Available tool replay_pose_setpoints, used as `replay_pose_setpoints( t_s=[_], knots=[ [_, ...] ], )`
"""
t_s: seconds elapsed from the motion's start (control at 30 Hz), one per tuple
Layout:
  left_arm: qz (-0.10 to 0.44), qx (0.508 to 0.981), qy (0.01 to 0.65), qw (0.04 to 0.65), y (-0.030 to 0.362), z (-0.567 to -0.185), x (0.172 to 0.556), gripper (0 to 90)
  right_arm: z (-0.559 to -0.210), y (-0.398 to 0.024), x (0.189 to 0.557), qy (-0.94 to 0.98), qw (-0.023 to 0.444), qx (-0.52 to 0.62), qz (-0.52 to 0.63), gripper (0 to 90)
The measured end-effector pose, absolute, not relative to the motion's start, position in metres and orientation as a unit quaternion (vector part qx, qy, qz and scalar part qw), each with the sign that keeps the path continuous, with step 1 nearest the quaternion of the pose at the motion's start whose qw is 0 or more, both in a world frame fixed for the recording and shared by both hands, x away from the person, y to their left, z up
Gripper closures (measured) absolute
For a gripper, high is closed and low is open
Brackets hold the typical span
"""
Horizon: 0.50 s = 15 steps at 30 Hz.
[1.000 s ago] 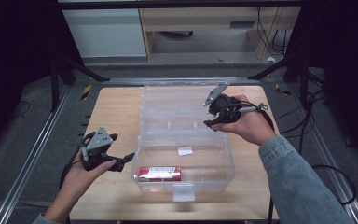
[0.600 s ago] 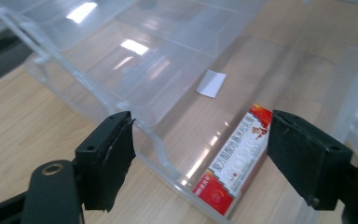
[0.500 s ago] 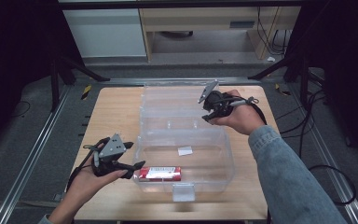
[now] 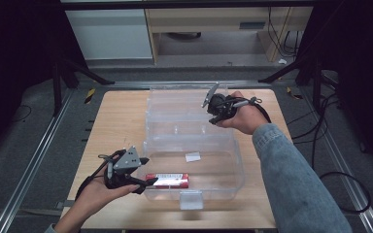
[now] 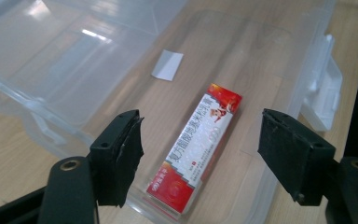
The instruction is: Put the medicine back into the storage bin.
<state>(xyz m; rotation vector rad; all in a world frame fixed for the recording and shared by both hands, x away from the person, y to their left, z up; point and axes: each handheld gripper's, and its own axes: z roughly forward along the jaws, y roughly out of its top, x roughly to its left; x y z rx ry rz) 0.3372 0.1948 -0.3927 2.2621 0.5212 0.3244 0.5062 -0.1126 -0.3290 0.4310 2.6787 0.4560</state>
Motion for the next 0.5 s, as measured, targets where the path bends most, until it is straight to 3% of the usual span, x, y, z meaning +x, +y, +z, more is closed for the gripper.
replay_pose_setpoints(
  t_s=[0.2,0.5],
  knots=[
    [0.106,0.895,0.196,0.387,0.1914,-0.397,0.3343,33.9,-0.3283,-0.1138,0.5048,0.956,0.193,0.147,0.165,71.2],
    [0.084,0.91,0.172,0.369,0.1866,-0.4003,0.3292,38.0,-0.3287,-0.1149,0.5041,0.955,0.194,0.151,0.168,71.2]
  ],
)
